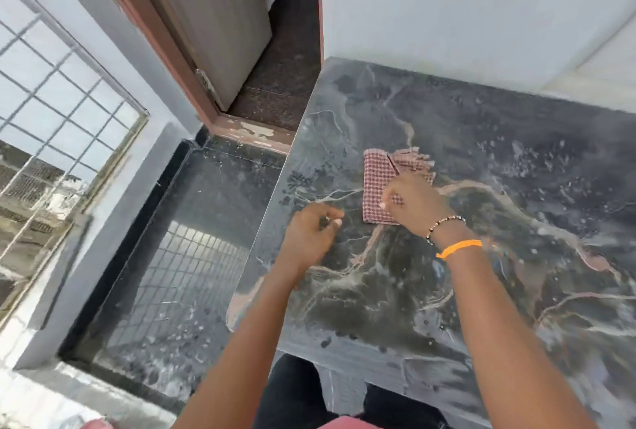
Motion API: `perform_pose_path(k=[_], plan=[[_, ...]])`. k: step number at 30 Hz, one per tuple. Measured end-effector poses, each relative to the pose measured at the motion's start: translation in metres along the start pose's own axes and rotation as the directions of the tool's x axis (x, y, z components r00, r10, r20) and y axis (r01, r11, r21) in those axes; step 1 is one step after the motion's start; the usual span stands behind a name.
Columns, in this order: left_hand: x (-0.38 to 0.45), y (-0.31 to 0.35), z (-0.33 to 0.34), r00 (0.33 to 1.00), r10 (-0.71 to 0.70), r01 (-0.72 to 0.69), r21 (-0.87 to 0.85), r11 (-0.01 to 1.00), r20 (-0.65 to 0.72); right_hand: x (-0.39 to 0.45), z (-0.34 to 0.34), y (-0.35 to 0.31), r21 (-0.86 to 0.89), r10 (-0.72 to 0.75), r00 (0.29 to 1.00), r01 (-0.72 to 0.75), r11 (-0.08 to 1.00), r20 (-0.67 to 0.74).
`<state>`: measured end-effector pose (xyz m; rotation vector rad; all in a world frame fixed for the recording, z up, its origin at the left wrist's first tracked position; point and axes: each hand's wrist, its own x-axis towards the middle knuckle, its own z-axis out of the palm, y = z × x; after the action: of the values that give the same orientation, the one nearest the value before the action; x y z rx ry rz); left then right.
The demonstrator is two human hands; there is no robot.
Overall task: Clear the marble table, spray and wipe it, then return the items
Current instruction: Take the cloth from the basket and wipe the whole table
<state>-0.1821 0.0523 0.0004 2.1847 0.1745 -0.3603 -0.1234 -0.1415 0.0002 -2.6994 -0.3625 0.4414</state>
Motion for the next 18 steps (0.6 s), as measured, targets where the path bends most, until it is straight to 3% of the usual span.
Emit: perform_pose_path(k=[3, 9, 12, 18], plan=[[0.019, -0.015, -0.010, 0.997, 0.082, -0.080, 0.094, 0.992, -0.015, 0.019, 0.021, -0.017, -0.007, 0.099, 0.967, -0.103, 0.995, -0.235], [0.044, -0.048, -0.039, 0.993, 0.119, -0.117, 0.258, 0.959, 0.009, 0.036, 0.055, -0.015, -0.205, 0.367, 0.898, -0.417, 0.886, -0.243], [0.049, -0.062, -0.049, 0.995, 0.096, -0.102, 0.196, 0.975, 0.041, 0.035, 0.064, -0.011, -0.259, 0.378, 0.887, -0.444, 0.858, -0.266], [0.046, -0.065, -0.052, 0.999, 0.034, -0.035, -0.012, 0.999, -0.014, 0.049, 0.069, -0.028, -0.172, 0.380, 0.890, -0.427, 0.888, -0.251]])
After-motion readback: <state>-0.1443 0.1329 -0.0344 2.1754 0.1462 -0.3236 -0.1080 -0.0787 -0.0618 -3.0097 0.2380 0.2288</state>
